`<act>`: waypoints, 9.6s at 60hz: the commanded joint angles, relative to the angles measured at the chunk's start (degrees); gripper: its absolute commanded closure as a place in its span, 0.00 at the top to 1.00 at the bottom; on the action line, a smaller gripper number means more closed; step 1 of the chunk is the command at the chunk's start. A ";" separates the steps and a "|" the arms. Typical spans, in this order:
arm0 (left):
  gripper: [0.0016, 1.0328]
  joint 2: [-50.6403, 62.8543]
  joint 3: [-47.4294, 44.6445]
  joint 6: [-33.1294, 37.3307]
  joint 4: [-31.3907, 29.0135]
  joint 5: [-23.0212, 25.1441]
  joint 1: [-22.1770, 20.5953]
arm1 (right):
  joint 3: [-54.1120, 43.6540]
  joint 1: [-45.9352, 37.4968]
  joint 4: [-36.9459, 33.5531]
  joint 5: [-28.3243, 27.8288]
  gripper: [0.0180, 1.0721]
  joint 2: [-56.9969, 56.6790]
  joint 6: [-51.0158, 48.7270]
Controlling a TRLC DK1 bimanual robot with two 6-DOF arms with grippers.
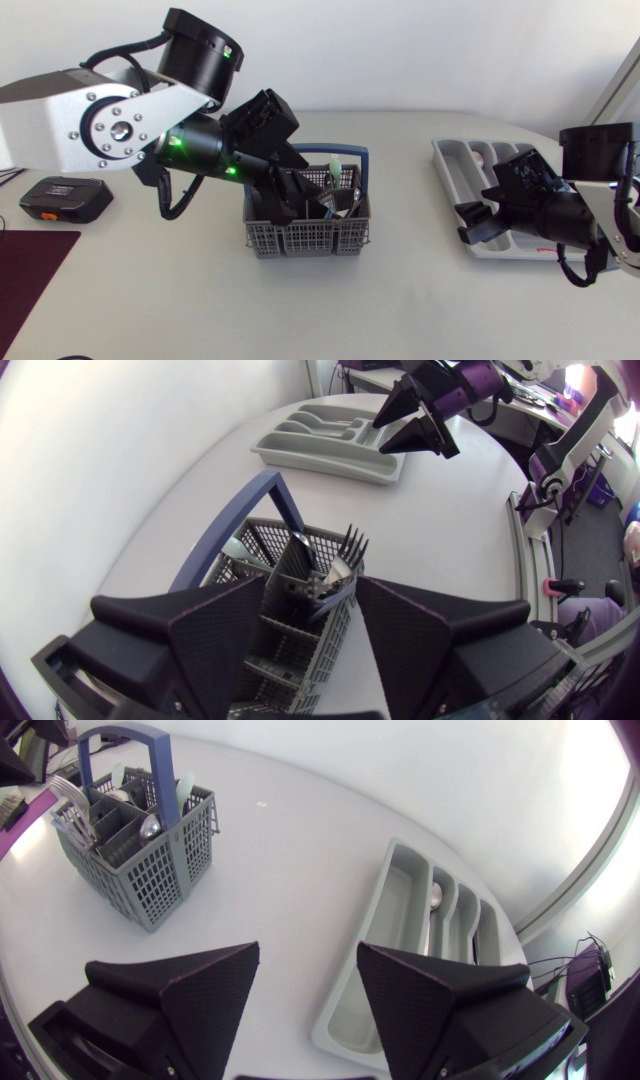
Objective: Unload the cutlery basket into the drawer organizer.
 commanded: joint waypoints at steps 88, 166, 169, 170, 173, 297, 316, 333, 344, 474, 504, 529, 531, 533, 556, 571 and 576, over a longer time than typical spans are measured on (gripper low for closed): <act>0.15 6.53 -4.41 3.99 6.97 -9.81 -6.24 | -2.61 2.54 0.76 0.43 0.68 -0.99 -0.43; 0.03 -3.84 10.01 9.44 -7.79 -21.41 -12.92 | -3.75 4.83 -1.09 0.78 0.75 -4.06 -0.69; 0.03 -4.46 10.27 9.53 -8.58 -21.41 -13.27 | -3.75 5.18 -1.09 0.96 0.75 -4.06 -0.61; 0.03 -4.72 10.36 9.53 -8.85 -21.41 -13.36 | -3.75 5.35 -1.09 1.04 0.75 -4.06 -0.52; 0.03 -5.07 10.89 9.53 -9.73 -21.41 -13.44 | -3.66 5.62 -1.18 1.31 0.75 -4.06 -0.52; 0.03 8.99 25.92 -25.89 -17.37 -4.36 -11.16 | 0.12 38.14 9.20 20.47 0.16 -8.99 -5.53; 0.03 8.99 25.74 -25.37 -17.29 -4.36 -11.42 | 0.12 38.14 8.67 20.29 0.07 -7.93 -5.62; 0.03 9.08 25.56 -25.19 -17.20 -4.36 -11.33 | -0.23 38.14 7.79 20.20 0.05 -8.46 -5.27; 0.24 9.08 26.27 -25.19 -17.20 -4.36 -11.42 | -1.11 38.14 7.70 19.76 0.05 -8.90 -5.18; 0.70 8.46 21.35 -3.39 -21.42 -17.10 -13.71 | 49.78 -29.27 5.94 -7.31 0.06 60.97 3.96; 0.70 8.29 20.91 -3.48 -22.03 -17.02 -14.06 | 56.37 -29.36 4.54 -6.34 0.05 66.42 4.84; 0.70 6.62 18.09 -3.83 -22.03 -16.93 -14.32 | 57.34 -29.27 4.80 -4.76 0.07 71.08 4.40; 0.70 6.62 17.92 -3.83 -22.03 -16.93 -14.50 | 57.42 -29.27 4.80 -4.23 0.07 71.43 4.40; 0.70 6.62 17.83 -3.83 -22.03 -16.93 -14.59 | 57.51 -29.19 4.80 -3.88 0.09 71.70 4.40; 0.70 7.41 16.25 -3.92 -21.68 -16.93 -15.82 | 50.83 -28.57 6.21 -3.09 0.84 64.40 4.58; 0.66 12.86 19.76 -4.89 -21.77 -17.54 -15.73 | 38.35 -26.46 8.76 -3.00 0.88 50.69 4.23; 0.65 14.27 20.38 -5.06 -21.68 -17.89 -15.73 | 34.04 -25.67 8.93 -3.26 0.91 46.21 4.14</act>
